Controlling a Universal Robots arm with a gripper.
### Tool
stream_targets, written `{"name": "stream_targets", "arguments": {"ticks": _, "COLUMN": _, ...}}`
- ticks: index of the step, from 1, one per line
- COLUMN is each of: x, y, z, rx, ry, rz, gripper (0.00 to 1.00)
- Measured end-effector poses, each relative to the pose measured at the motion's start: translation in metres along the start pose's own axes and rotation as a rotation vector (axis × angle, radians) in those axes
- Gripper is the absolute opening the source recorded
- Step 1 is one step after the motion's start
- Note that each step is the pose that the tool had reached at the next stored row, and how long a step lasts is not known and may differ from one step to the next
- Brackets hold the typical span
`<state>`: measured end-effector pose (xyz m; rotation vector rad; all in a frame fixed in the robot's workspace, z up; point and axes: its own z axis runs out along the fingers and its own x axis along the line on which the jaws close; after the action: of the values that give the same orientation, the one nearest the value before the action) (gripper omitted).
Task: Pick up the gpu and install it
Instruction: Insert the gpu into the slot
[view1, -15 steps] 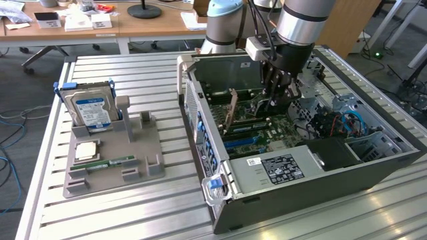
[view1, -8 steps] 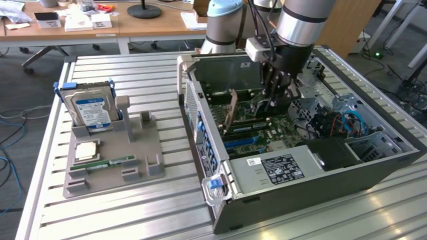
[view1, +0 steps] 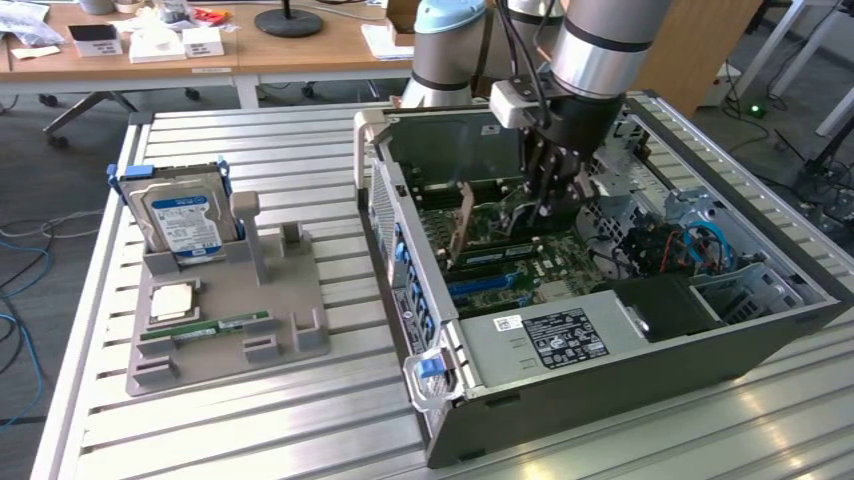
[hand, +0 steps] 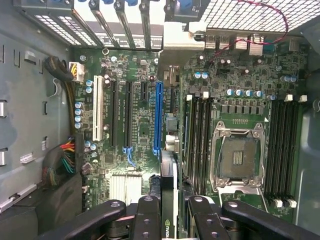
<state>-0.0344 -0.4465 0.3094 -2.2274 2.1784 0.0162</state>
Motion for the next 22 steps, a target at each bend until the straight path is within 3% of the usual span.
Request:
{"name": "stream_targets", "arguments": {"ticks": 15, "x": 0.000, "y": 0.0009, "z": 0.0144, "rx": 0.0001, "ry": 0.0000, "rz": 0.000, "gripper": 0.26}}
{"name": "stream_targets", "arguments": {"ticks": 22, "x": 0.001, "y": 0.0018, "z": 0.0156, "rx": 0.0000, "ry": 0.0000, "rz": 0.000, "gripper": 0.26}}
